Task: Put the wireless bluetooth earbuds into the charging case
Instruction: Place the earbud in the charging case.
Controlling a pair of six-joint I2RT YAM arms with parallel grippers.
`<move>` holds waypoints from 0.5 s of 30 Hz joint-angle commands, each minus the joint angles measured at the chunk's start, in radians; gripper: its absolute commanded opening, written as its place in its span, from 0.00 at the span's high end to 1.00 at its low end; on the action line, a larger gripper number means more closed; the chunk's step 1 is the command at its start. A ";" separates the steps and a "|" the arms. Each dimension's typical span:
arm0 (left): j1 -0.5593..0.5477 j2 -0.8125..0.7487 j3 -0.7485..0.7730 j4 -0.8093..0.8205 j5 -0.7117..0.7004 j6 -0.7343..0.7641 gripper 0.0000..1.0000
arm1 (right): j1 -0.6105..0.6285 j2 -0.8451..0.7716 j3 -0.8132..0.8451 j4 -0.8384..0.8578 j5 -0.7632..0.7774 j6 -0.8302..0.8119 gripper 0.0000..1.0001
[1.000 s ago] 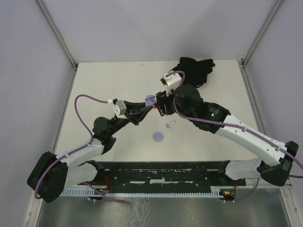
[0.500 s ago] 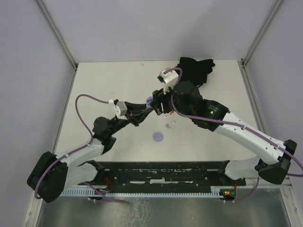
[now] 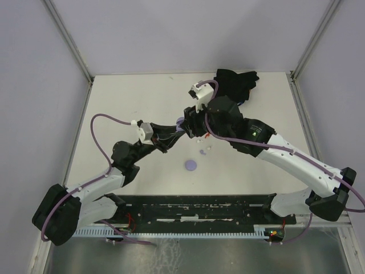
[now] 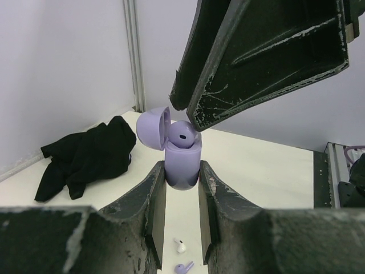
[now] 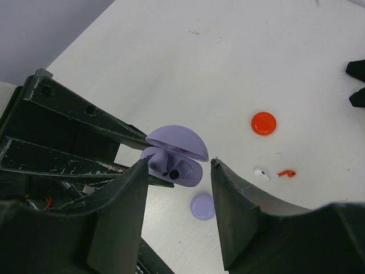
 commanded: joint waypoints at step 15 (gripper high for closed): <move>0.002 -0.029 0.009 0.021 0.030 0.022 0.97 | -0.002 0.057 0.072 -0.015 -0.128 0.046 0.70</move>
